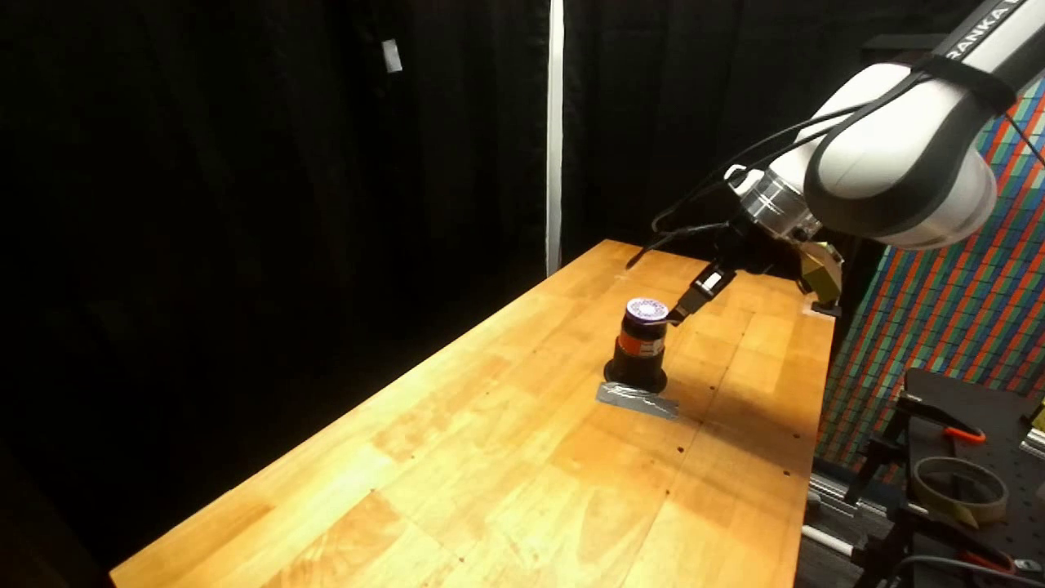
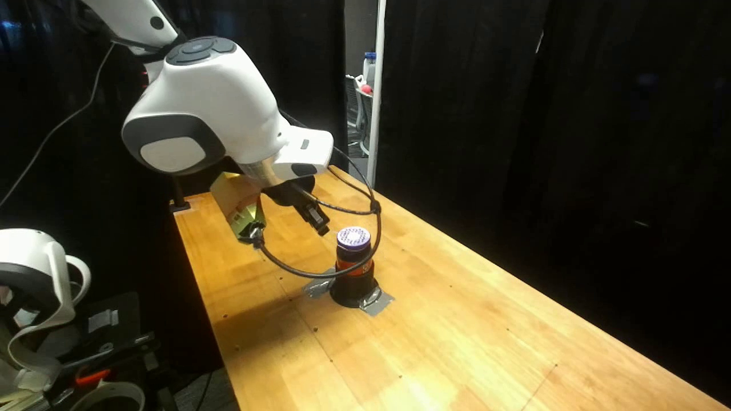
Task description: Place the elastic over the bottom of the brown coffee cup
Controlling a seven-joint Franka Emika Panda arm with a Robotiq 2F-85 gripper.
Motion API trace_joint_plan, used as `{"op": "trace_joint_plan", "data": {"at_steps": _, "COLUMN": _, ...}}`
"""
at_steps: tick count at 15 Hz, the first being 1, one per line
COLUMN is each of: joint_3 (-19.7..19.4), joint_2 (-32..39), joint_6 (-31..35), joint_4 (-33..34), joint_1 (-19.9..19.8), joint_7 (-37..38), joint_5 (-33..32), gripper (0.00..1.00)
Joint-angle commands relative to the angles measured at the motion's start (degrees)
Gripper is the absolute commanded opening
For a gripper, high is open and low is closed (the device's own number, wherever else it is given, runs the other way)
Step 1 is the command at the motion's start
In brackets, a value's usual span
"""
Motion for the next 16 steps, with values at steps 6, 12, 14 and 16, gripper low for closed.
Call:
{"op": "trace_joint_plan", "data": {"at_steps": 6, "joint_3": 1.98, "joint_2": -8.18, "joint_6": -0.63, "joint_4": -2.34, "joint_1": 1.87, "joint_7": -18.55, "joint_5": 20.07, "gripper": 0.12}}
{"op": "trace_joint_plan", "data": {"at_steps": 12, "joint_3": 0.89, "joint_2": -6.74, "joint_6": -3.30, "joint_4": -5.38, "joint_1": 1.59, "joint_7": -31.13, "joint_5": 27.53, "gripper": 0.11}}
{"op": "trace_joint_plan", "data": {"at_steps": 14, "joint_3": 1.06, "joint_2": -6.35, "joint_6": -2.08, "joint_4": -4.99, "joint_1": 1.95, "joint_7": -36.46, "joint_5": 32.11, "gripper": 0.11}}
{"op": "trace_joint_plan", "data": {"at_steps": 16, "joint_3": 1.32, "joint_2": -6.48, "joint_6": -0.96, "joint_4": -4.00, "joint_1": 2.20, "joint_7": -42.82, "joint_5": 37.32, "gripper": 0.11}}
